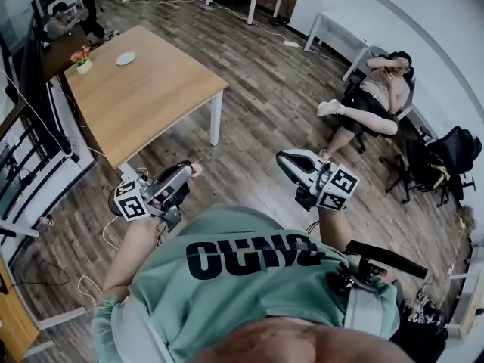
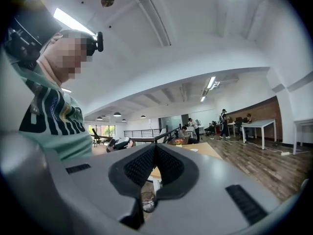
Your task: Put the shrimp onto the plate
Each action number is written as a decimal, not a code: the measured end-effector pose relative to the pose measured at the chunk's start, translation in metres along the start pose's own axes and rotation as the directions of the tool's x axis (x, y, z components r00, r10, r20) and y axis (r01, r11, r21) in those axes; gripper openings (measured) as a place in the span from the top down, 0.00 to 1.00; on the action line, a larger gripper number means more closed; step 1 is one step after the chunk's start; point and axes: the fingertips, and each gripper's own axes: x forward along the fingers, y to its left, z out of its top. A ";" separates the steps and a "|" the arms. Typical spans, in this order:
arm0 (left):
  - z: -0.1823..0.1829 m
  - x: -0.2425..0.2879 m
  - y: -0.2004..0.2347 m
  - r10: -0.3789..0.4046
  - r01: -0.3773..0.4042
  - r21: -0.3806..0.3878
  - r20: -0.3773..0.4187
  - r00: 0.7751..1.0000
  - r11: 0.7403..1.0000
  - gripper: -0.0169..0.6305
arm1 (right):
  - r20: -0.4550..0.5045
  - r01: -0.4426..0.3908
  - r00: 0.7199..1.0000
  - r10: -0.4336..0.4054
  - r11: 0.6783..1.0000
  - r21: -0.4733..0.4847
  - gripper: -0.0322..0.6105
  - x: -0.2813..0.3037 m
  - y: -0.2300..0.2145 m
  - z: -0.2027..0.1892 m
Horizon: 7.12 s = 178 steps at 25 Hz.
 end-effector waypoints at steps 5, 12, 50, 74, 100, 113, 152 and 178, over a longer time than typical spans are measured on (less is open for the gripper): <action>-0.018 0.065 0.018 0.019 -0.019 0.017 0.020 1.000 1.000 0.90 | -0.008 -0.050 0.999 0.050 0.998 0.027 0.94 -0.034 -0.059 -0.009; -0.022 0.102 0.049 0.097 -0.097 0.003 0.006 0.995 0.995 0.90 | -0.001 -0.086 0.996 0.086 0.993 0.082 0.94 -0.040 -0.117 -0.014; 0.274 -0.113 0.283 0.227 -0.261 0.070 0.311 0.923 0.963 0.90 | -0.162 -0.394 0.905 0.394 0.918 0.034 0.94 0.428 -0.216 -0.001; 0.319 0.000 0.391 0.503 -0.661 0.107 0.563 0.656 0.743 0.90 | -0.086 -0.776 0.608 0.789 0.614 0.145 0.94 0.541 -0.427 0.003; 0.401 -0.167 0.426 0.397 -0.503 0.090 0.501 0.769 0.860 0.90 | -0.231 -0.690 0.685 0.691 0.717 0.099 0.94 0.681 -0.319 -0.014; 0.408 -0.136 0.471 0.484 -0.628 0.041 0.599 0.637 0.777 0.90 | -0.204 -0.771 0.585 0.785 0.616 0.158 0.94 0.719 -0.394 -0.026; 0.535 -0.164 0.600 0.649 -0.782 0.120 0.488 0.583 0.612 0.90 | -0.134 -0.589 0.794 0.593 0.805 0.072 0.94 0.836 -0.524 -0.027; 0.602 -0.276 0.897 0.838 -0.883 0.069 0.288 0.464 0.465 0.90 | -0.253 -0.530 0.811 0.528 0.845 0.066 0.94 1.051 -0.596 -0.181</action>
